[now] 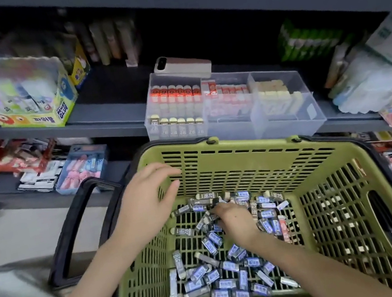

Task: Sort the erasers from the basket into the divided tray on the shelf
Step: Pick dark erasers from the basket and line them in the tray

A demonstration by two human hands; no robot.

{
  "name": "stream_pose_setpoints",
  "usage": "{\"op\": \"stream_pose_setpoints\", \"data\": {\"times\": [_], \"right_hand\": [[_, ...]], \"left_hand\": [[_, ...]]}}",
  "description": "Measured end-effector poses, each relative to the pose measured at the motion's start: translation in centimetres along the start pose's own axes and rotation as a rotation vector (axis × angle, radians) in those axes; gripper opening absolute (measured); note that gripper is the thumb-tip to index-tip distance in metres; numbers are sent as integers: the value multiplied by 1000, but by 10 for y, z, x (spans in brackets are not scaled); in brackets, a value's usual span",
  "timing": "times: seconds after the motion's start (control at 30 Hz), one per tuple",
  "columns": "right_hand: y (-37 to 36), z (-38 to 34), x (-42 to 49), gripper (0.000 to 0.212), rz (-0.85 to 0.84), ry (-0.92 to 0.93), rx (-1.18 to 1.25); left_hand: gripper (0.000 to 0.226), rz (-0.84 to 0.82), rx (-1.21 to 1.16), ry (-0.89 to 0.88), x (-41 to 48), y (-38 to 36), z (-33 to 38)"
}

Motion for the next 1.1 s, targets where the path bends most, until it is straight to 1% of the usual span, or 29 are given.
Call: {"op": "stream_pose_setpoints", "data": {"times": [0.07,0.1,0.17,0.2,0.27,0.33,0.37,0.4,0.43,0.47,0.5,0.53,0.6,0.7,0.77,0.8,0.87,0.9,0.97,1.0,1.07,1.1], "right_hand": [[-1,2,0,43,-7,-53,38],[4,3,-2,36,5,-108,149],[25,-2,-12,21,81,-235,547],[39,-9,-18,14,121,-243,765],[63,-28,-26,13,137,-148,1062],[77,-45,-29,11,84,-50,1254],[80,-48,-29,12,88,-38,1284],[80,-45,-26,12,133,-52,1245],[78,-38,-22,13,206,-86,1114],[75,-29,-16,20,270,-112,884],[68,-21,-8,26,300,-105,643],[61,-16,-1,31,282,-82,449],[43,-14,10,35,197,-4,179],[27,-19,19,31,248,21,-144],[24,-22,24,32,276,-54,-225],[21,-21,26,33,261,-101,-239],[16,-15,28,35,192,-209,-178],[13,-11,27,39,187,-243,-131],[9,-4,25,42,200,-268,-101],[9,-2,23,41,179,-272,-88],[13,1,17,38,92,-285,-47],[17,2,12,37,55,-301,14]], "left_hand": [[22,-57,-176,137,1,-10,-3],[23,-96,-230,199,2,-15,-5],[29,-214,-252,301,1,-29,-7],[37,-285,-272,362,0,-38,-7],[47,-368,-355,454,-4,-54,-4],[41,-315,-397,471,-1,-61,0],[37,-250,-393,463,1,-59,0],[32,-181,-390,462,4,-56,-1],[28,-113,-410,475,5,-52,-3],[24,-48,-463,506,6,-48,-5],[22,7,-542,550,6,-45,-7],[23,51,-634,609,6,-42,-10],[25,114,-846,748,4,-38,-15],[24,157,-1165,861,4,-34,-16],[22,143,-1246,889,3,-33,-17],[21,127,-1260,895,3,-33,-17],[21,99,-1254,911,2,-35,-17],[20,91,-1241,925,1,-36,-18],[19,80,-1202,960,0,-38,-21],[18,78,-1184,981,-1,-39,-22],[18,74,-1152,1025,-4,-42,-25],[19,69,-1136,1046,-5,-44,-26]]}}
Point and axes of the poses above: each hand's wrist, its own x-axis towards the middle knuckle, its own y-axis out of the back of the hand, z = x × y, the point moved 5 cm from there along x, towards the middle knuckle, and after that the axes turned 7 degrees about -y, right-handed, at the moved point
